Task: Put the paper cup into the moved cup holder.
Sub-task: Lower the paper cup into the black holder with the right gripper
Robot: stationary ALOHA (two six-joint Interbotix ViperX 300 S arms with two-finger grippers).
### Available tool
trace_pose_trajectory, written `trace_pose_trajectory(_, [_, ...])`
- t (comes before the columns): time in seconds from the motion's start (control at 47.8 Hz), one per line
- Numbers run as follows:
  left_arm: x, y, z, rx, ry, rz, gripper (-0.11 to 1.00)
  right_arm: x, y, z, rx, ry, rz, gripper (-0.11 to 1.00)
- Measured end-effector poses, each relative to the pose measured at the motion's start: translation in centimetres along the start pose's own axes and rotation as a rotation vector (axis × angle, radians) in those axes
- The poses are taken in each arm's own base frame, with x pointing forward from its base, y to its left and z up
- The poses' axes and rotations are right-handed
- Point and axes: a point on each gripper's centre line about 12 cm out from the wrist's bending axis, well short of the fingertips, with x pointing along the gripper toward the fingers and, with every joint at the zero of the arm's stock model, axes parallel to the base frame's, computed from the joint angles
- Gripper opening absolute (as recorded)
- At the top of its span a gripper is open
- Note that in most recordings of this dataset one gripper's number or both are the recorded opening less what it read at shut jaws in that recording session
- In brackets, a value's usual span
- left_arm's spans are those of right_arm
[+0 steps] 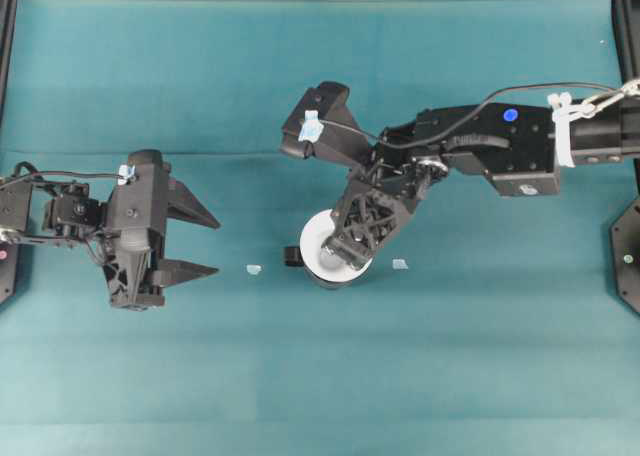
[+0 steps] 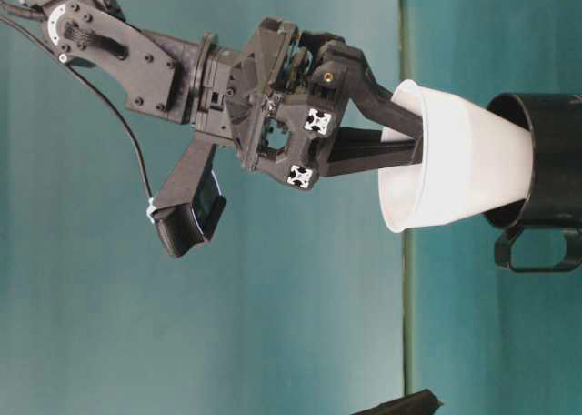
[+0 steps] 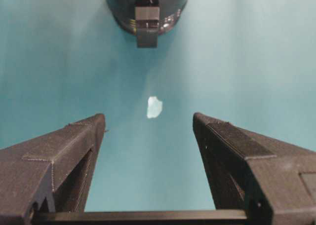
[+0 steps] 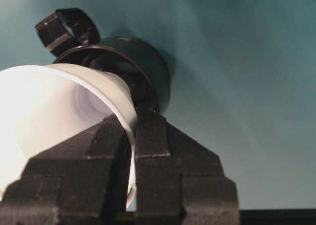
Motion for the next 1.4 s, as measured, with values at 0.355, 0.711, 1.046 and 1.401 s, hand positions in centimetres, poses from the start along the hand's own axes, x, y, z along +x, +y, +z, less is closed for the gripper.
trace_pose_trajectory(0.355, [0.03, 0.0, -0.01, 0.002, 0.0, 0.0, 0.76, -0.04, -0.02, 0.07, 0.002, -0.001, 0.001, 0.07])
trace_pose_trajectory(0.711, [0.03, 0.0, 0.03, 0.002, 0.0, 0.0, 0.76, -0.01, -0.1, 0.05, 0.004, 0.0, 0.0, 0.8])
trace_pose_trajectory(1.046, [0.07, 0.0, 0.19, 0.002, -0.003, 0.0, 0.76, -0.09, -0.52, 0.33, 0.015, -0.006, -0.002, 0.85])
trace_pose_trajectory(1.401, [0.1, 0.0, 0.18, 0.002, -0.003, 0.0, 0.76, -0.06, -0.54, 0.29, 0.016, -0.005, -0.002, 0.85])
